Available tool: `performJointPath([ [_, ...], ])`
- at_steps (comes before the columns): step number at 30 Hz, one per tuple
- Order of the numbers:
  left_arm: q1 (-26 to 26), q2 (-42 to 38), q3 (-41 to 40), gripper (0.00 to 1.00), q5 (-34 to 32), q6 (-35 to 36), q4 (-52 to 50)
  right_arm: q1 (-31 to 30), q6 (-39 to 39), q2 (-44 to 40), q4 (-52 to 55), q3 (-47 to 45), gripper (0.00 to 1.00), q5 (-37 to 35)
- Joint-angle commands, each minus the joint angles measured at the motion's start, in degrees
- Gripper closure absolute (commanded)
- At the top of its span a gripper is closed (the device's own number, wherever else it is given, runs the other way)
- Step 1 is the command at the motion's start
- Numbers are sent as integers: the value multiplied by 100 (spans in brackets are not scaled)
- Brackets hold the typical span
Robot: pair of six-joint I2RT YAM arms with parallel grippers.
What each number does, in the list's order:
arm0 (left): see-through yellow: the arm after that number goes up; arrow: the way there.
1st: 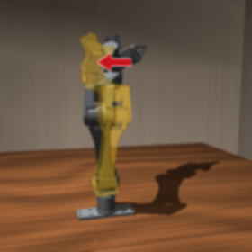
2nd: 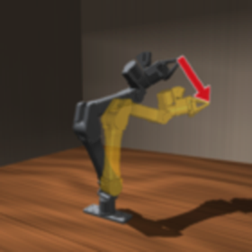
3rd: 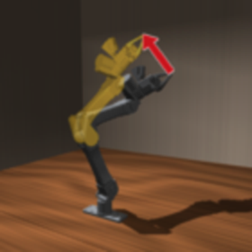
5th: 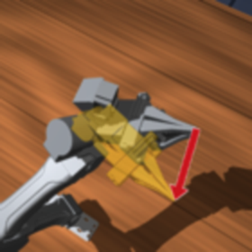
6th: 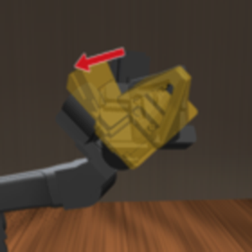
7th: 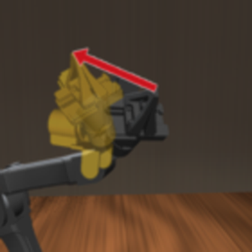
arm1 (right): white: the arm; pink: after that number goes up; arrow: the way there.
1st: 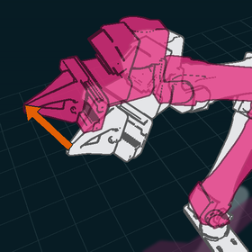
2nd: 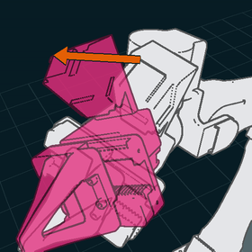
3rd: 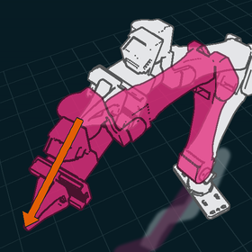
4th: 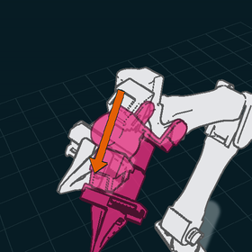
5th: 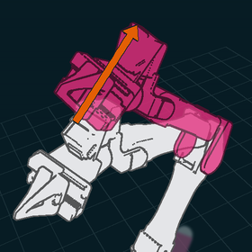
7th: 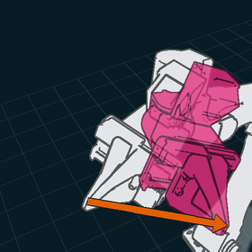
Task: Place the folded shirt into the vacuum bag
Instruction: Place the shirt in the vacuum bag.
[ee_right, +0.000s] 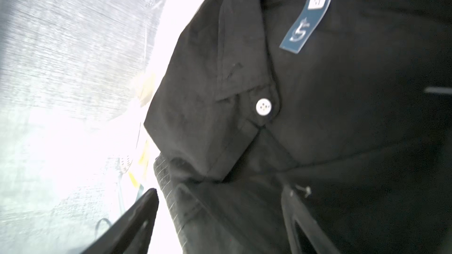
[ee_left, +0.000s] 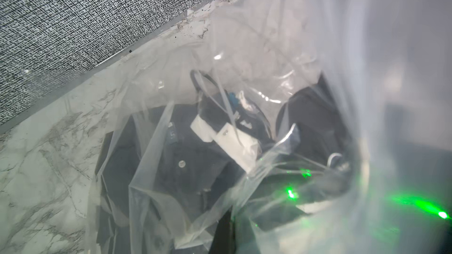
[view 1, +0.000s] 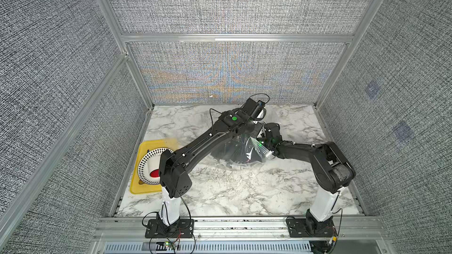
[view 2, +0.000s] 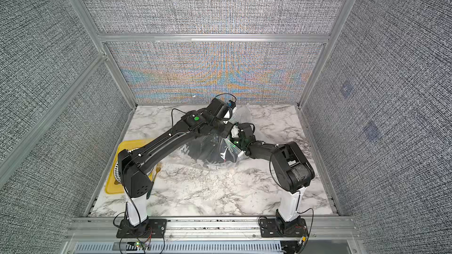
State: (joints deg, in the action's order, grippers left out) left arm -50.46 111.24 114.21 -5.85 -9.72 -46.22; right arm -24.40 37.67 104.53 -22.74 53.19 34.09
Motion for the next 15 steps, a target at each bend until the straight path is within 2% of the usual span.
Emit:
performJointPath([
  [1, 19, 40, 57, 100, -55, -17, 50, 55, 208, -248, -381, -455, 17, -382],
  [6, 27, 153, 98, 100, -7, 5, 11, 102, 132, -962, -989, -1259, 16, -479],
  [10, 27, 230, 219, 100, 164, -3, -20, 157, -141, -1337, -734, -1375, 15, -926],
  [15, 27, 194, 164, 100, 125, 34, -71, 346, -47, -2131, -714, -1839, 16, -1268],
])
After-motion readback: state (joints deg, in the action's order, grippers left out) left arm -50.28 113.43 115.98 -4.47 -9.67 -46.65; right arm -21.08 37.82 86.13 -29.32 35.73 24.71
